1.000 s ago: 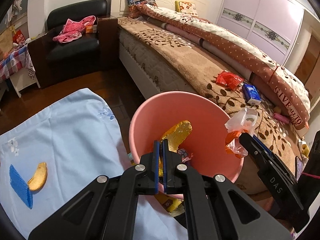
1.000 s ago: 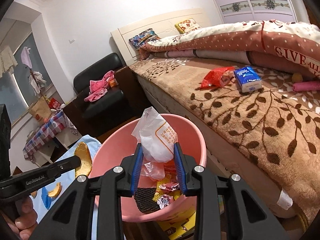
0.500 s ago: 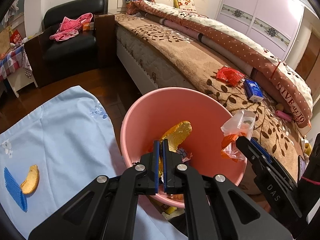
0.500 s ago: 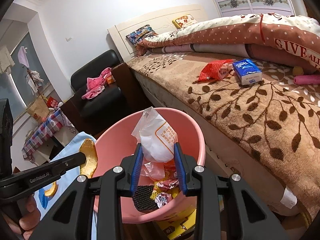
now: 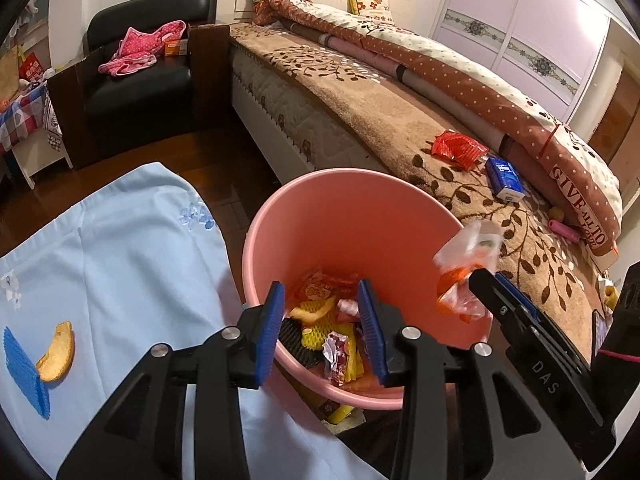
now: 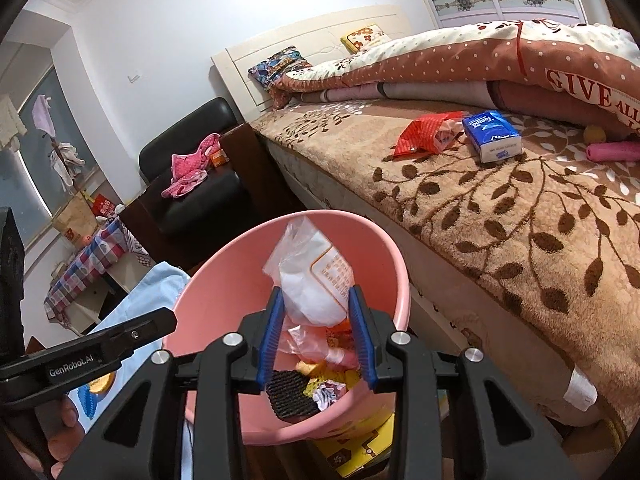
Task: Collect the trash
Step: 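Open both grippers to drop the peel and bag into the bucket, then move both open grippers back over the blue pad and banana peel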
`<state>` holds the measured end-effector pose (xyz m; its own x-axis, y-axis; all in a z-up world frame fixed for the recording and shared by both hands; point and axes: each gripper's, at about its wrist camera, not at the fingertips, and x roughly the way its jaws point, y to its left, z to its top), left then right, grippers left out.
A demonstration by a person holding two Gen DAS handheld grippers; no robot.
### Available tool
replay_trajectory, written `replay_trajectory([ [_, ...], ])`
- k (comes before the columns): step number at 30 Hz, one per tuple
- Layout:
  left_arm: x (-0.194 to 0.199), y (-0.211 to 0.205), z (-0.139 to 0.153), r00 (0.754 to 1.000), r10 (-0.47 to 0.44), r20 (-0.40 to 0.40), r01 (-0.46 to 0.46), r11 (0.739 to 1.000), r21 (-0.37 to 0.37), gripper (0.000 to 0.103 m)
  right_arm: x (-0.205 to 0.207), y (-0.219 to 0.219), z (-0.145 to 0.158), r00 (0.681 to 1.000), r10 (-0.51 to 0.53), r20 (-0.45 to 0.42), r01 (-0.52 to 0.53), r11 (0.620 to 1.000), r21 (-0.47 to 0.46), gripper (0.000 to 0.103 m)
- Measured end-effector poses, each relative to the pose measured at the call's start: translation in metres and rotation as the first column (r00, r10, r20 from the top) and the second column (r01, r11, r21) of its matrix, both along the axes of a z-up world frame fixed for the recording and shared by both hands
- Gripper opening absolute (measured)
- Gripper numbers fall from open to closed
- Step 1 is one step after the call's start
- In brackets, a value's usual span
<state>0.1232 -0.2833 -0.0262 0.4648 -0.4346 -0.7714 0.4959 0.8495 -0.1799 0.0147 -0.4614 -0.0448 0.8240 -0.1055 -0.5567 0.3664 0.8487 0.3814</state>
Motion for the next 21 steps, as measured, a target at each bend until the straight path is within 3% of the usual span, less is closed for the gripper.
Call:
replay_trajectory([
  [2,0.000,0.002,0.000,1.000,0.003,-0.003,-0.003,1.000,0.001,0.038,-0.001,0.000,0.001,1.000,-0.006,0.006,0.006,1.000,0.002,0.047],
  [21,-0.008,0.034,0.008,0.999,0.050,-0.014,-0.050,0.999,-0.021,0.039,-0.008,0.025,0.019,0.999,0.037,0.018,-0.037,0.999,-0.024,0.048],
])
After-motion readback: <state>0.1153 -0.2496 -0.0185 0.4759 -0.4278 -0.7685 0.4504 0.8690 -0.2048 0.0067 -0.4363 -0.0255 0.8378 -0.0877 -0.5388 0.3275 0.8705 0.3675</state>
